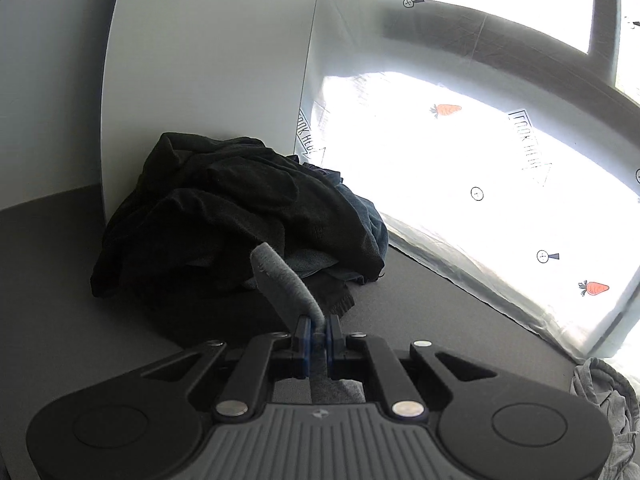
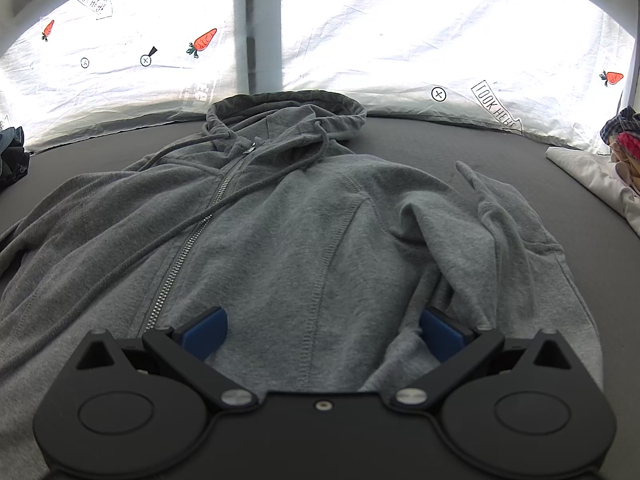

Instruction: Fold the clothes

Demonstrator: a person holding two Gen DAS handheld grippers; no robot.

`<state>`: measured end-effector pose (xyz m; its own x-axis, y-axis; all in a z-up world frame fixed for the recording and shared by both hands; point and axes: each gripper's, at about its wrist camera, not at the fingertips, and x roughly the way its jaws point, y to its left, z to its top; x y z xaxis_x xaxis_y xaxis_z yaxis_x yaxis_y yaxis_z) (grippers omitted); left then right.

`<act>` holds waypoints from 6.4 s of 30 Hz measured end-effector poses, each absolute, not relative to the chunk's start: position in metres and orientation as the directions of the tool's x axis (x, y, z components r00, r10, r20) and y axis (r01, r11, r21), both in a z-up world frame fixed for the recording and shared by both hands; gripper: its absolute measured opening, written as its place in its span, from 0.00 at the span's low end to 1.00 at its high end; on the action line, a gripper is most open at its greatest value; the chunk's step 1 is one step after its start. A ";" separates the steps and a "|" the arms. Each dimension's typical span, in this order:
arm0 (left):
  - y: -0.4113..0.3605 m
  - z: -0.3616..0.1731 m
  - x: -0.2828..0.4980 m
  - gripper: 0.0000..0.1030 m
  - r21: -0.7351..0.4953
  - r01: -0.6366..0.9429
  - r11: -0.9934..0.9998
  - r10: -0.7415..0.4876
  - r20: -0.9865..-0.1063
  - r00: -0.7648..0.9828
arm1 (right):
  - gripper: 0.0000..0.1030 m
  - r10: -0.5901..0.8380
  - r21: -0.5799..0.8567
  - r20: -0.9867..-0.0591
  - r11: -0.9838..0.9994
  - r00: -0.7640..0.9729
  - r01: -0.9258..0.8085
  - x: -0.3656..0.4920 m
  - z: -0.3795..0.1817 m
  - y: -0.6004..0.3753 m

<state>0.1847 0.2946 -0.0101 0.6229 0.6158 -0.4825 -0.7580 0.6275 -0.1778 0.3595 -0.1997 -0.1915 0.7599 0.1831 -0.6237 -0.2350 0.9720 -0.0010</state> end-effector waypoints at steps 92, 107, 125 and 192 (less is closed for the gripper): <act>0.208 -0.143 0.396 0.05 -0.058 -0.223 0.973 0.095 -0.779 0.620 | 0.07 0.506 0.250 -0.567 0.858 0.650 -0.449 0.546 -0.110 -0.031; 0.239 -0.114 0.366 0.18 -0.218 -0.416 0.883 0.116 -0.757 0.643 | 0.54 0.360 0.229 -0.608 0.933 0.708 -0.278 0.490 -0.106 -0.092; 0.084 -0.118 0.232 0.51 -0.163 -0.055 0.985 -0.113 -0.854 0.508 | 0.46 0.115 0.022 -0.820 0.985 0.561 -0.169 0.298 -0.139 -0.182; -0.069 -0.145 0.301 0.81 0.001 -0.523 0.853 0.167 -0.948 0.271 | 0.57 0.295 0.191 -0.764 0.953 0.574 -0.236 0.449 -0.144 -0.404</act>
